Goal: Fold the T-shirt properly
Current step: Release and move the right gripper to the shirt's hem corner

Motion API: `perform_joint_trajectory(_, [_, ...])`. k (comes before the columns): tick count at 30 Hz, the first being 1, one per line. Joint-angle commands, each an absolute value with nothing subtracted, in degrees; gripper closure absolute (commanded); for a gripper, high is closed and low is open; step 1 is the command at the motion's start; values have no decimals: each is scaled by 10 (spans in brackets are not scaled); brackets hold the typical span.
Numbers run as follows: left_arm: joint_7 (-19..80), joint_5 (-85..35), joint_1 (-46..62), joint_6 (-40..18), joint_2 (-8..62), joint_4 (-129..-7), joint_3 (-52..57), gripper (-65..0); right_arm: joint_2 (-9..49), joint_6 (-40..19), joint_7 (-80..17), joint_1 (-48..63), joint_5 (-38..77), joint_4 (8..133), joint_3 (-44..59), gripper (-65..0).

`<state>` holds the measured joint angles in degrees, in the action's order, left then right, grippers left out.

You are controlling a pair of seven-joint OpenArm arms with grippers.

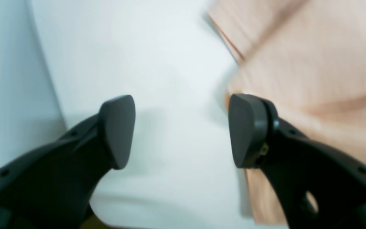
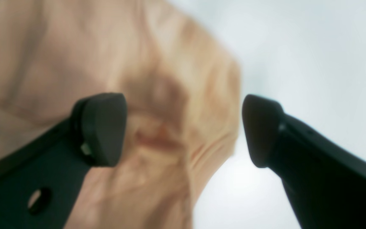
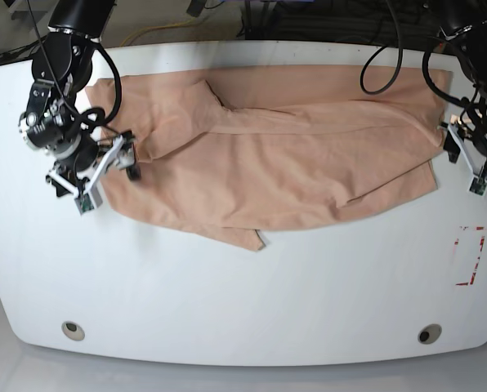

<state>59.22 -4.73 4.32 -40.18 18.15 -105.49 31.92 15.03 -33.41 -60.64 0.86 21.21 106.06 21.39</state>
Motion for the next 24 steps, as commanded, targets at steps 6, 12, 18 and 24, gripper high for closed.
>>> perform_joint_trajectory(6, [592,-48,-34,-400,189,-1001,323,-425,164,-335,-596,-135,213,927,175,-531])
perform_joint_trajectory(12, [592,-48,-72,-400,189,-947,323,-368,164,-335,-554,-231,213,792,104,-531])
perform_joint_trajectory(18, [592,-48,-80,-400,189,-929,323,-369,159,-333,-477,-302,213,639,32,-531])
perform_joint_trajectory(24, [592,-48,-79,-400,189,-928,322,-372,164,-335,-371,-338,213,497,-34,-531])
